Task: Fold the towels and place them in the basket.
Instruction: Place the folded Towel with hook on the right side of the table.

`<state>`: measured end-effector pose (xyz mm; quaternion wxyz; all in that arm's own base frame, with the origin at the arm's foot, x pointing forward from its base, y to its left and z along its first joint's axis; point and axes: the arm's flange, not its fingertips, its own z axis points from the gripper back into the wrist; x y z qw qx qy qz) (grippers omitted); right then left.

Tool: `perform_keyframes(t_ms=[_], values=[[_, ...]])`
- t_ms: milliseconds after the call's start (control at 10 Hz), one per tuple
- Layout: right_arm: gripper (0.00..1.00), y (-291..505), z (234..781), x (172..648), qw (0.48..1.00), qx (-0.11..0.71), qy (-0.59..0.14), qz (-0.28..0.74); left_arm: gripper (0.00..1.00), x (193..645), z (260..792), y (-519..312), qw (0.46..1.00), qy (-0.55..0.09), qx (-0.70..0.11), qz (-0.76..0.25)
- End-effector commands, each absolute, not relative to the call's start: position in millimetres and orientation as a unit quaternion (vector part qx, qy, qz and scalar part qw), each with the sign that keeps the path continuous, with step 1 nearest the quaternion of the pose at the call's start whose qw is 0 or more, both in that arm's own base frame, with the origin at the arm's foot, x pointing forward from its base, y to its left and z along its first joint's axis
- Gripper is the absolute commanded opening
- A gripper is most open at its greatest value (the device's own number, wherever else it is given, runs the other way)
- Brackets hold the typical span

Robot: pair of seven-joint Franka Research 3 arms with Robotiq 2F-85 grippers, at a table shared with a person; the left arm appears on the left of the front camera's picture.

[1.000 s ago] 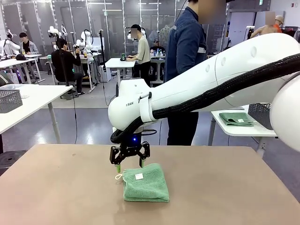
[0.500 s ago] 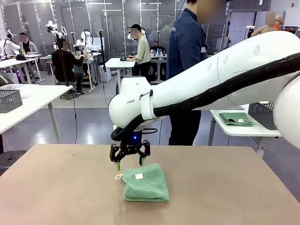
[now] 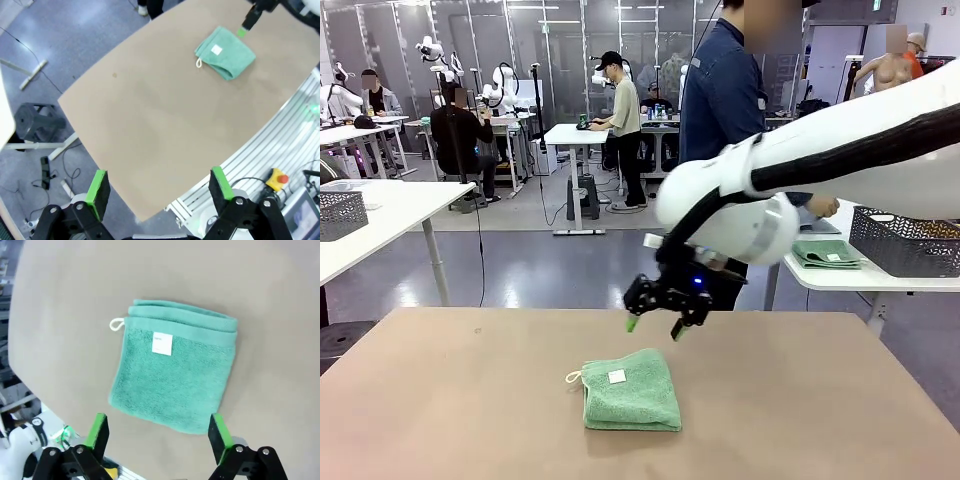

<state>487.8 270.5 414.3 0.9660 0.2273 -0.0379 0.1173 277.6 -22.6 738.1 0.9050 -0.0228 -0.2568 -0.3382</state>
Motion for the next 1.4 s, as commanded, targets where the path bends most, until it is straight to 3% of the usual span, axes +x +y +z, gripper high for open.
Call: perform_keyframes(t_ms=[0,500,1300], values=[[1.00,227,390,481,0.940,0.311,-0.059,0.128,1.00,276,735,-22,0.901,-0.260,-0.020,-0.347],[1.00,199,309,486,0.911,0.387,-0.090,0.107,1.00,276,735,-22,0.901,-0.260,-0.020,-0.347],[1.00,222,260,493,0.895,0.432,-0.074,0.086,1.00,276,735,-22,0.901,-0.260,-0.020,-0.347]])
